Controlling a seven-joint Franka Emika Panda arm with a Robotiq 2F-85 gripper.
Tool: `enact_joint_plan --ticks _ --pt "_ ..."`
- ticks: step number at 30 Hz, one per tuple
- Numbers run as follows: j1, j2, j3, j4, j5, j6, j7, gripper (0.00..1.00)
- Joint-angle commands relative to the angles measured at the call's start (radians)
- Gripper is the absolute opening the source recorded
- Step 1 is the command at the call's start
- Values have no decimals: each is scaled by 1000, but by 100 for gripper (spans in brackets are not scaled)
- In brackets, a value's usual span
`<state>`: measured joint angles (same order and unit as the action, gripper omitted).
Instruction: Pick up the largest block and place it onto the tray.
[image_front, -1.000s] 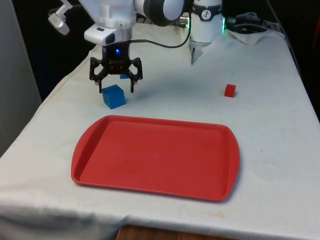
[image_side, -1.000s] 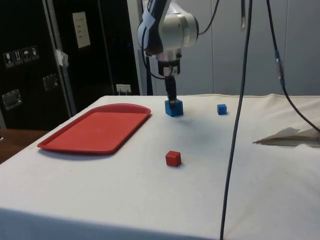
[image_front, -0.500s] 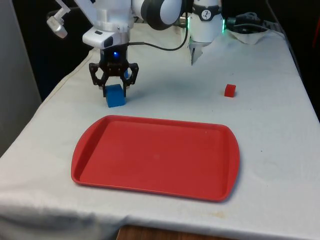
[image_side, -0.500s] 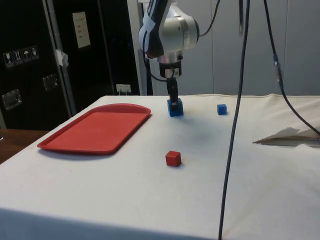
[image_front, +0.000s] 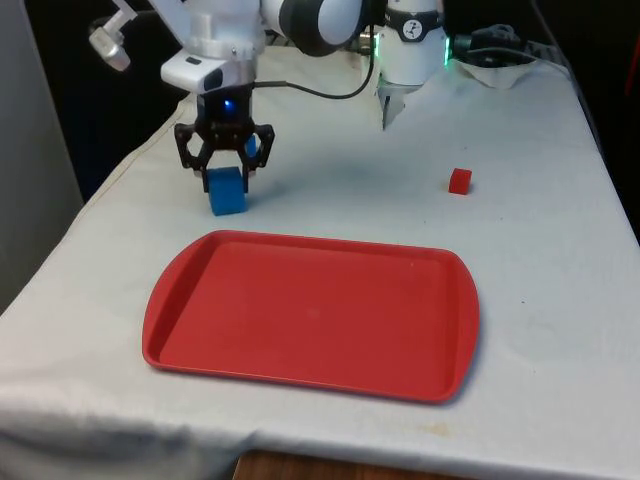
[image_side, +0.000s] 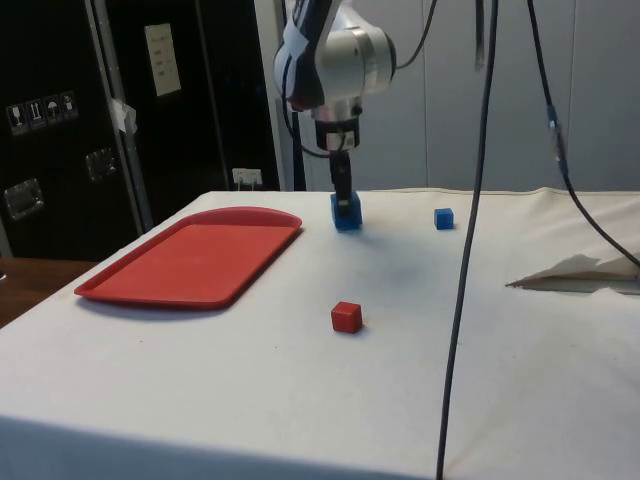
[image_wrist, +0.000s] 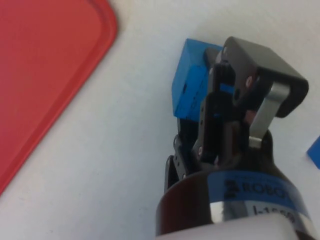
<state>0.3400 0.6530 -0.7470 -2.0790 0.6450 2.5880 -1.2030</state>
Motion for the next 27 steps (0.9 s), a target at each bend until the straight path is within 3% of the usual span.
enact_joint_plan --ticks 1,8,9,10,18,19,20,27 --pt "8 -14 -12 -1 -6 -10 6 5" --pt "27 -59 -44 1 -23 -35 14 5" --pt "15 -56 -29 4 -7 -29 1 5" --pt "29 -65 -47 1 -25 -38 15 5" --pt "47 -113 -62 7 -47 -54 38 5" --pt "35 -121 -47 8 -35 -49 26 5" --pt "50 -121 -61 9 -53 -56 48 5" --pt "63 -135 -55 33 -72 -69 90 5"
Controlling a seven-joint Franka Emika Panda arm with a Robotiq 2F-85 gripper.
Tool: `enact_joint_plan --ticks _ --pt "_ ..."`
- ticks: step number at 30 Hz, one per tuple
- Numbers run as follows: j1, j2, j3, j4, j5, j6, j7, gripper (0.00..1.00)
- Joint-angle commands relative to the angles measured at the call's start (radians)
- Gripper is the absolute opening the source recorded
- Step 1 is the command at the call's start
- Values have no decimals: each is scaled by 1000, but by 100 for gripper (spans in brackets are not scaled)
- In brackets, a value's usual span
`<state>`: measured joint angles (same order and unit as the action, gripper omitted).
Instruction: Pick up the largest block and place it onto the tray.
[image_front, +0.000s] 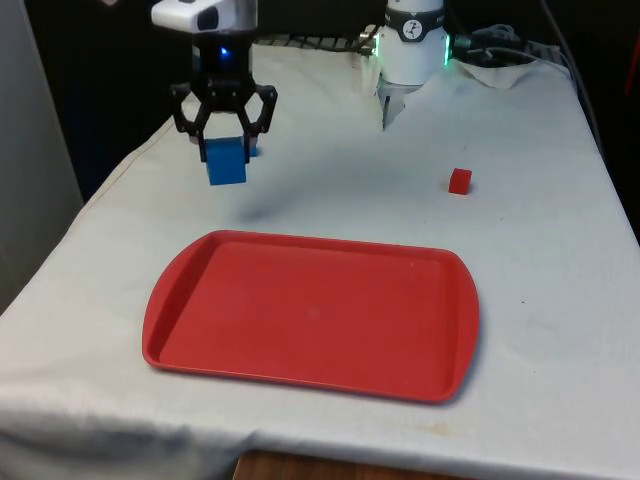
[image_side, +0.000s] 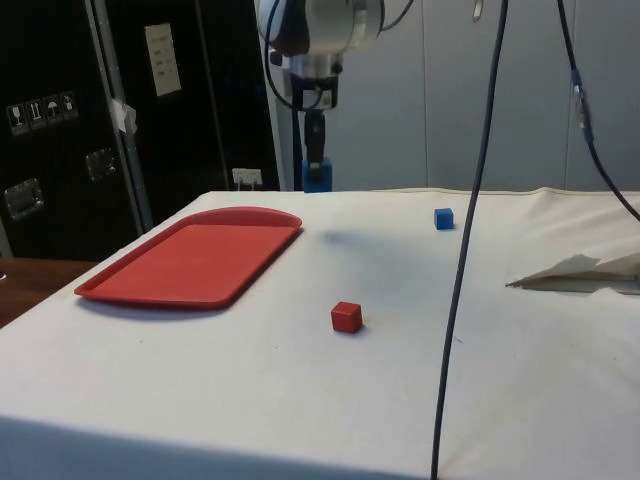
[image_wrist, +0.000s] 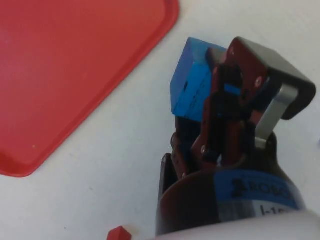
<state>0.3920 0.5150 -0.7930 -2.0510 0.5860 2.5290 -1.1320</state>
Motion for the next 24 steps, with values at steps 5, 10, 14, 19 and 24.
enact_joint_plan --ticks 5,10,14,19,24 --pt "24 5 -7 29 -17 -22 45 5" --pt "34 7 2 51 -20 -27 73 5" --pt "40 10 12 69 -26 -29 97 5" --pt "44 20 31 100 -39 -33 136 5" --pt "46 34 41 124 -38 -36 155 5"
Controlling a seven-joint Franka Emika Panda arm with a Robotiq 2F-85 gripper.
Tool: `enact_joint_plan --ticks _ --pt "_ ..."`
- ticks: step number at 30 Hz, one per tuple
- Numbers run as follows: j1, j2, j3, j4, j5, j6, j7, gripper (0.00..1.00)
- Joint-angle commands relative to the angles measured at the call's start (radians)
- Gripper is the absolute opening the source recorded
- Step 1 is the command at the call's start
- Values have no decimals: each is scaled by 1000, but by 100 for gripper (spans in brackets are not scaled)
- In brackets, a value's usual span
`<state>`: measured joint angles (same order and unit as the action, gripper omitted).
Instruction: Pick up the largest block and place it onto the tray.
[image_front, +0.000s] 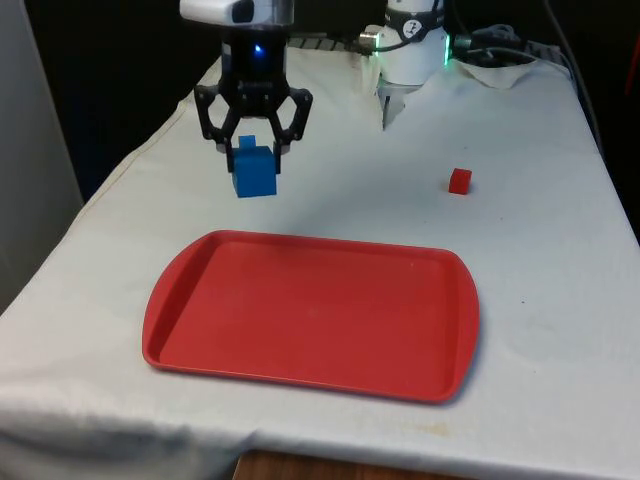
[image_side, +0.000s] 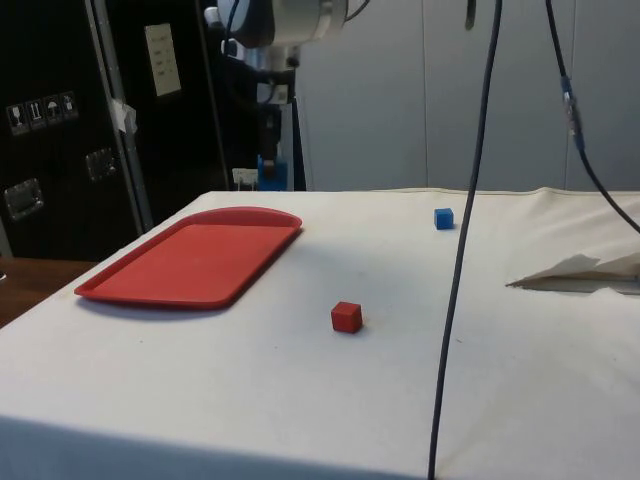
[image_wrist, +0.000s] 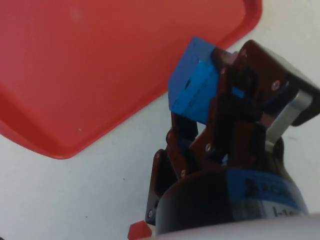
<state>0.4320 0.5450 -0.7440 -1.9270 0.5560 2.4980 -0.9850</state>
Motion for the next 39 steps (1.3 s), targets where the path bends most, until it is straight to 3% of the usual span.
enact_joint_plan --ticks 1,5,6,12,13,14,18,21,22,23,28,38,39 --pt "7 13 -3 13 -9 -8 18 5" --pt "2 20 10 29 0 -6 20 5" --pt "9 31 6 41 -10 -18 37 5" --pt "12 66 21 99 -12 -45 71 5" --pt "5 61 27 97 -2 -39 59 5" --pt "11 71 22 107 -12 -49 74 5" --pt "15 98 31 149 -13 -69 98 5" --pt "14 115 39 171 -14 -79 112 5" --pt "8 104 44 163 -5 -69 97 5" --pt "14 122 42 180 -14 -83 117 5" --pt "11 165 60 226 -10 -100 141 5" --pt "2 240 89 266 25 -74 152 5" --pt "7 235 82 261 18 -80 152 5"
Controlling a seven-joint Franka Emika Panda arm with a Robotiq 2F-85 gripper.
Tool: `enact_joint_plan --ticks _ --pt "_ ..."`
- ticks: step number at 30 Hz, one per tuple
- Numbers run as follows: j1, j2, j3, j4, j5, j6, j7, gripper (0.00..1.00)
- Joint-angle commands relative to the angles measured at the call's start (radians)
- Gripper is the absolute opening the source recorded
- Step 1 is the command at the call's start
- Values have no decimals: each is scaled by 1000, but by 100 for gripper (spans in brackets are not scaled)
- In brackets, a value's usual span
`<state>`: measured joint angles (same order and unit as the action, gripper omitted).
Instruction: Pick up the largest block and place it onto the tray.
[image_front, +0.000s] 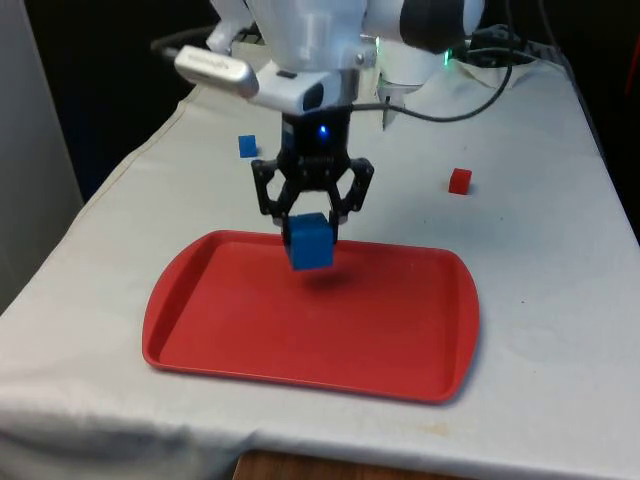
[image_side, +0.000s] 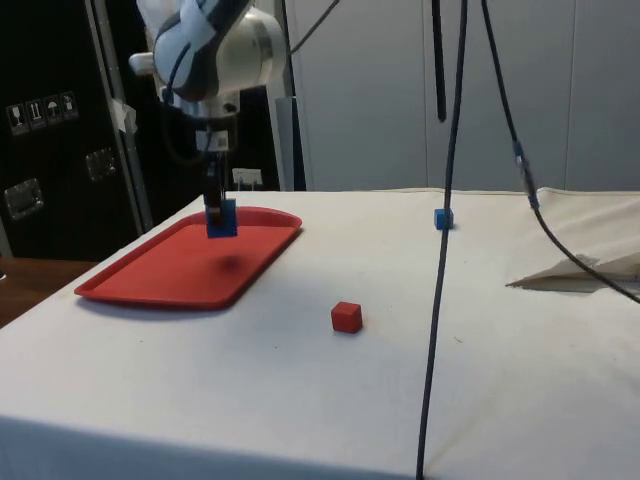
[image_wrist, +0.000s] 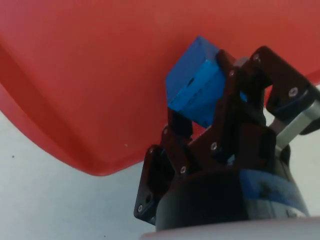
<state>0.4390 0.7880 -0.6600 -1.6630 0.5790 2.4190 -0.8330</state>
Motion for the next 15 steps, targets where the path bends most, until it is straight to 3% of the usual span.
enact_joint_plan --ticks 1,8,9,10,13,15 --pt "-7 11 9 9 10 7 -1 5" --pt "-16 60 14 50 50 -3 -8 5" --pt "-7 54 6 40 43 -1 -3 7" --pt "-17 64 14 54 54 -4 -9 7" --pt "-19 74 15 65 62 -7 -11 31" --pt "-21 81 15 72 66 -9 -12 66"
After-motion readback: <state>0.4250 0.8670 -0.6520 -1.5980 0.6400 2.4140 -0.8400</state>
